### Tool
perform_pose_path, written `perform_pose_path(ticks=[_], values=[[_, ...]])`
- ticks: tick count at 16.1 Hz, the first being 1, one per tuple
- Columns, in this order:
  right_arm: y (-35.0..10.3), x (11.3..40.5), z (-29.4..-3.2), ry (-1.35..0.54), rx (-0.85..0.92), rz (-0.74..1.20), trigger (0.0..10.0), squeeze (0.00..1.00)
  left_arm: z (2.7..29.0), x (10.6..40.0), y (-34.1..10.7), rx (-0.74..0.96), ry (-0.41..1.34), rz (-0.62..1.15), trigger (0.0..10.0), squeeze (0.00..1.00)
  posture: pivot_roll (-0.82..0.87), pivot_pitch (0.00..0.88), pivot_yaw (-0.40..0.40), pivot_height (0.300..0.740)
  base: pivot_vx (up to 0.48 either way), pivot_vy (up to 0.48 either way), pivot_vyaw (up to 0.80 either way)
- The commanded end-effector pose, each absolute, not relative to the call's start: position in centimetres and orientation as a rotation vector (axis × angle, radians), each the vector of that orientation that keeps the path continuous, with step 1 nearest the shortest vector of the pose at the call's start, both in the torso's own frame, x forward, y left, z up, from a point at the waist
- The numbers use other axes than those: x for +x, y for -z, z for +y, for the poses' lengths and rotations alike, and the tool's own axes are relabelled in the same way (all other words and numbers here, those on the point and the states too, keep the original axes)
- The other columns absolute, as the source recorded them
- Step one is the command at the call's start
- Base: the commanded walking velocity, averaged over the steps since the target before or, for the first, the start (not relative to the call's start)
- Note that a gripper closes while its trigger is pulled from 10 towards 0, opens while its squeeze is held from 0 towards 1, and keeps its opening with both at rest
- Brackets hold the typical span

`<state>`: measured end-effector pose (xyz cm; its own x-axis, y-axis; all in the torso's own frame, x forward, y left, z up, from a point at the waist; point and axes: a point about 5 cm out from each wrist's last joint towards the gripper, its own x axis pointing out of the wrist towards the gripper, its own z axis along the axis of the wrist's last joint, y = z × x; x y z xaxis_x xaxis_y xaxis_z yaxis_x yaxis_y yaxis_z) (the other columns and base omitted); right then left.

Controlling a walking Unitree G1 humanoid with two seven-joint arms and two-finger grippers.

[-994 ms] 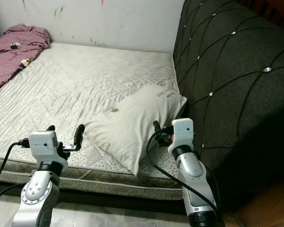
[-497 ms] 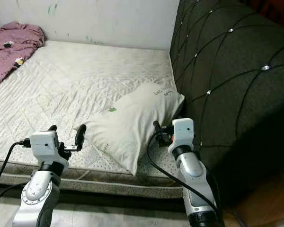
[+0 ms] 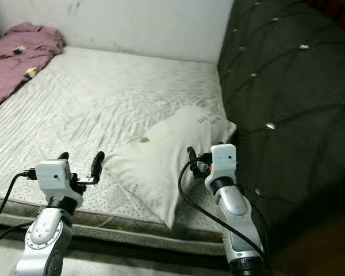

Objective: Clean up the room

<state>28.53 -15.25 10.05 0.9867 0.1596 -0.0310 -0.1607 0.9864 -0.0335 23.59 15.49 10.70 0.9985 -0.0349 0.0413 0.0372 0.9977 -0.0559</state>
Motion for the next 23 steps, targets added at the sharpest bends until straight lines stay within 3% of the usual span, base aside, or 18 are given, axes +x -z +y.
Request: perform_pose_path(ticks=[1, 10, 15, 23], values=[[-10.23, 28.61, -15.57, -0.149, -0.035, 0.026, 10.0, 0.0, 15.51, 23.56, -10.88, -0.055, 0.042, -0.047, 10.0, 0.0, -0.07, 0.0, -0.033, 0.74, 0.33, 0.0, 0.0], [-10.09, 28.59, -15.56, -0.153, -0.031, 0.034, 10.0, 0.0, 15.55, 23.62, -10.59, -0.052, 0.034, -0.024, 10.0, 0.0, -0.06, 0.0, -0.035, 0.74, 0.0, 0.0, 0.0], [-9.88, 28.46, -15.6, -0.147, -0.028, 0.042, 10.0, 0.0, 15.66, 23.48, -10.16, -0.067, 0.021, 0.004, 10.0, 0.0, -0.06, 0.0, -0.034, 0.74, 0.0, 0.0, -0.68], [-9.84, 28.45, -15.71, -0.143, -0.027, 0.047, 10.0, 0.0, 15.61, 23.53, -10.26, -0.078, 0.023, 0.005, 10.0, 0.0, -0.06, 0.0, -0.035, 0.74, 0.0, 0.478, 0.0]])
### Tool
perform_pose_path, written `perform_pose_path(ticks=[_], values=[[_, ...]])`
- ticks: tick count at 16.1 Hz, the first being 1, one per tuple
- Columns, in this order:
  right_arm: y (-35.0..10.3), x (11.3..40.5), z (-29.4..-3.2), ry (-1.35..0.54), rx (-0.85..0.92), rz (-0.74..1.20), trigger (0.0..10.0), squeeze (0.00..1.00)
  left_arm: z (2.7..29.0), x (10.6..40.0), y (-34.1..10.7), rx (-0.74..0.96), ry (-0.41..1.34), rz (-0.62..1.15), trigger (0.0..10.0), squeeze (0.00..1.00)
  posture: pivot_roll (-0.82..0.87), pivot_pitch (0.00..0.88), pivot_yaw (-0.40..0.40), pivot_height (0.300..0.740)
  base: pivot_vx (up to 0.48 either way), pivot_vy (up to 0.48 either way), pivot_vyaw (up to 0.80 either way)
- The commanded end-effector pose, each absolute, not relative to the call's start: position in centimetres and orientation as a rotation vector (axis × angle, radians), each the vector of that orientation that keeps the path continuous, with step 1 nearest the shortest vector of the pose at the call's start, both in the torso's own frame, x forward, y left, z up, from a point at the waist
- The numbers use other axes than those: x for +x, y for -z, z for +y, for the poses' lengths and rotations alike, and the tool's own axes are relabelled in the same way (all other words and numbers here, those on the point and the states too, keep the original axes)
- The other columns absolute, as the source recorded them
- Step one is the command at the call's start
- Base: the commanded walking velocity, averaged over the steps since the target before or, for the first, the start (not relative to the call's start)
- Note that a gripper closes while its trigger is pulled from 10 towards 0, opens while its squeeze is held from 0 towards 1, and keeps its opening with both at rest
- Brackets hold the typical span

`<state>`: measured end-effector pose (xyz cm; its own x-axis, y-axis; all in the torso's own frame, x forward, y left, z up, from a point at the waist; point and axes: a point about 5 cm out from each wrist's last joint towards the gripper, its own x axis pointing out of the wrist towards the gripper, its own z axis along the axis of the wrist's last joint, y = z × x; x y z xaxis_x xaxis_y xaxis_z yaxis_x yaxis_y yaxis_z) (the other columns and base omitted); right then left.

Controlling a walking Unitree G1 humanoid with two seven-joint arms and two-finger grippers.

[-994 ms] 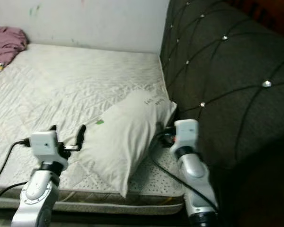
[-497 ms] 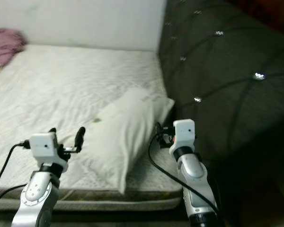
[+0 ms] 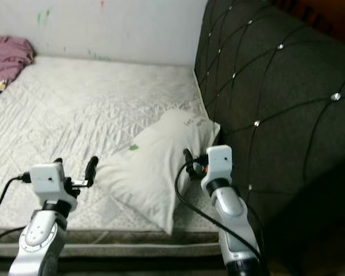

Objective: Clean up the room

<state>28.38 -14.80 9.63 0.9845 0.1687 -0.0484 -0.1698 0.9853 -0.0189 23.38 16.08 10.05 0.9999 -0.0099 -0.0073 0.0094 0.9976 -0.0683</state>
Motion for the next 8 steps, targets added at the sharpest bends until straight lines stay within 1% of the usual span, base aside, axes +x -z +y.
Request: perform_pose_path(ticks=[1, 8], values=[[-9.85, 28.47, -15.71, -0.142, -0.027, 0.047, 10.0, 0.0, 15.6, 23.54, -10.32, -0.074, 0.025, -0.001, 10.0, 0.0, -0.06, 0.0, -0.035, 0.74, 0.0, 0.0, 0.0], [-9.94, 28.55, -15.7, -0.143, -0.029, 0.041, 10.0, 0.0, 15.65, 23.6, -10.35, -0.074, 0.016, -0.003, 10.0, 0.0, -0.06, 0.0, -0.037, 0.74, 0.0, 0.0, 0.0]])
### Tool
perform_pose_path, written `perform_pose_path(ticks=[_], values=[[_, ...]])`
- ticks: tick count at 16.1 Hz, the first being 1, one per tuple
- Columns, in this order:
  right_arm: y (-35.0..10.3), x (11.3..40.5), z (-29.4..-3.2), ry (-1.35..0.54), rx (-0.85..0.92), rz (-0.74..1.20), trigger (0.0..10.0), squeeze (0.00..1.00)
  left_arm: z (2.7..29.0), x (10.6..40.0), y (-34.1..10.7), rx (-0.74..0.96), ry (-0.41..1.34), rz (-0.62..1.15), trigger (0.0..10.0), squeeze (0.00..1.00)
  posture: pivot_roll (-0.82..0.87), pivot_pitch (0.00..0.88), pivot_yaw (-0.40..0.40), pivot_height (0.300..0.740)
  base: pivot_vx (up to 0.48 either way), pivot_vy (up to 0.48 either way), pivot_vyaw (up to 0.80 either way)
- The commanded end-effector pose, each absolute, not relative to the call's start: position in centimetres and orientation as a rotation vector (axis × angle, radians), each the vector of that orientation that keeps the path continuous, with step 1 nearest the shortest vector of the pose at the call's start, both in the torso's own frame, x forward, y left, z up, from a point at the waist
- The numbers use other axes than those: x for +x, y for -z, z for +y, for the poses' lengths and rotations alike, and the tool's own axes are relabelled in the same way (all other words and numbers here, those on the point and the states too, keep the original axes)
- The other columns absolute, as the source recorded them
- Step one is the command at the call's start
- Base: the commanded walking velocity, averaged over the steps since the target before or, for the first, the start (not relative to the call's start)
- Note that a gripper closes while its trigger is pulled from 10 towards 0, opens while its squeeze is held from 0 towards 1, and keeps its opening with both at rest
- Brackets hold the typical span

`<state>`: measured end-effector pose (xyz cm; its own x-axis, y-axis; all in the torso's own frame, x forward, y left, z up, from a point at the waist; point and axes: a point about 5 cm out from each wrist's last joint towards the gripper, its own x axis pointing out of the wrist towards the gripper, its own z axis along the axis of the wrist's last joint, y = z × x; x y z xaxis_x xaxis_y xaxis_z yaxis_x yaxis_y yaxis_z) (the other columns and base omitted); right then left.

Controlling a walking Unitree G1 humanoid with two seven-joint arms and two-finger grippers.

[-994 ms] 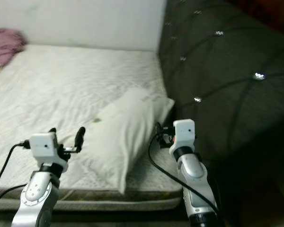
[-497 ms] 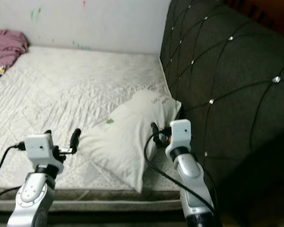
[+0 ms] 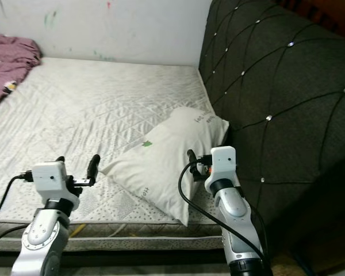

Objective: Clean up the room

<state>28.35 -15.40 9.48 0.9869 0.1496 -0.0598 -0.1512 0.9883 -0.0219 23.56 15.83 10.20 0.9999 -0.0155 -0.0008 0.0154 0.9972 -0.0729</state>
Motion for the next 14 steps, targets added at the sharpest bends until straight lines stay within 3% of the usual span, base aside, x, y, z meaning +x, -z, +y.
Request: perform_pose_path(ticks=[1, 8, 14], values=[[-10.0, 28.5, -15.7, -0.144, -0.03, 0.039, 10.0, 0.0, 15.7, 23.6, -10.4, -0.075, 0.015, -0.004, 10.0, 0.0, -0.06, 0.0, -0.037, 0.74, 0.0, 0.0, 0.0], [-10.1, 28.6, -15.9, -0.119, -0.032, 0.032, 10.0, 0.0, 16.1, 23.6, -10.4, -0.065, -0.016, -0.007, 10.0, 0.0, -0.06, 0.0, -0.036, 0.74, 0.0, 0.0, 0.0], [-9.6, 27.7, -17.4, 0.013, -0.043, 0.033, 10.0, 0.0, 17.5, 23.4, -9.1, -0.07, -0.087, 0.03, 10.0, 0.0, -0.06, 0.0, -0.021, 0.74, 0.0, 0.0, 0.0]])
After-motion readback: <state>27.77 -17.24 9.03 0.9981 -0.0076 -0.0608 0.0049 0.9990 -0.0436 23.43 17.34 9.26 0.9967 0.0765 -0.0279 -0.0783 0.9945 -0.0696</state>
